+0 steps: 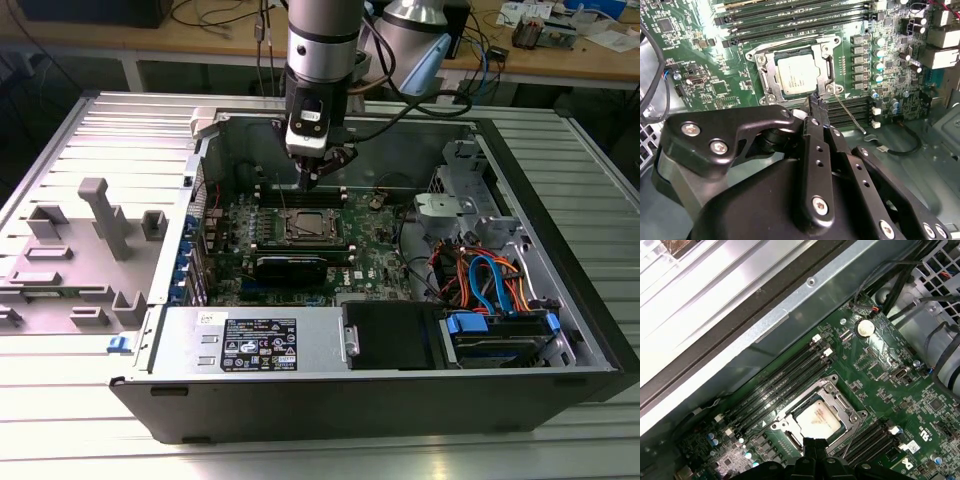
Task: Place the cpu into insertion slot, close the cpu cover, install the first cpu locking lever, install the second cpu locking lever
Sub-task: 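Install the first cpu locking lever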
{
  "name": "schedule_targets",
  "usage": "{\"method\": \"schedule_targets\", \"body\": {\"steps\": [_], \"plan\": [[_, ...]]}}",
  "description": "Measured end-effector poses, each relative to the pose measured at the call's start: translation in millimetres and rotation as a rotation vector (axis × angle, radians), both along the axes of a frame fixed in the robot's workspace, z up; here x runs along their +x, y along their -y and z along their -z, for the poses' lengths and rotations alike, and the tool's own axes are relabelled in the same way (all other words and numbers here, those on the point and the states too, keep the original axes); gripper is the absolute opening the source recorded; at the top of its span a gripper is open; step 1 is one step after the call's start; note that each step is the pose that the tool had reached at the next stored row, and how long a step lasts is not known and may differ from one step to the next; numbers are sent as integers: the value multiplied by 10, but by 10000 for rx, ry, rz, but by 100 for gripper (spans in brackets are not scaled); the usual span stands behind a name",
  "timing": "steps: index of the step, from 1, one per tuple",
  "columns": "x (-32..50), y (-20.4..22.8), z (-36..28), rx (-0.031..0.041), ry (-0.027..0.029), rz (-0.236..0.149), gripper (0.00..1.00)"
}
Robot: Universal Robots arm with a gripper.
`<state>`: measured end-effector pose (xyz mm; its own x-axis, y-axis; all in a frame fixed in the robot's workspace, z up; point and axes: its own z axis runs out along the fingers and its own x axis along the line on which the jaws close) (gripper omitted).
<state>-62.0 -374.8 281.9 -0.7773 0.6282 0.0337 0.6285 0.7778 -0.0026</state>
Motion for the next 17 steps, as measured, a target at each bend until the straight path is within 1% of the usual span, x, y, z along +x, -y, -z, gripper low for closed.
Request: {"method": "schedule_targets", "body": {"steps": [7,8,10,12,13,14,17], "plan": [[0,0,0,1,0,-6,11],[0,0,0,0,0,-32,11],[-1,0,0,1,0,-230,11],[-1,0,0,0,0,-554,11],[0,0,2,0,0,-908,11],[-1,0,2,0,-1,-1169,11],[-1,0,3,0,0,-1750,11]]}}
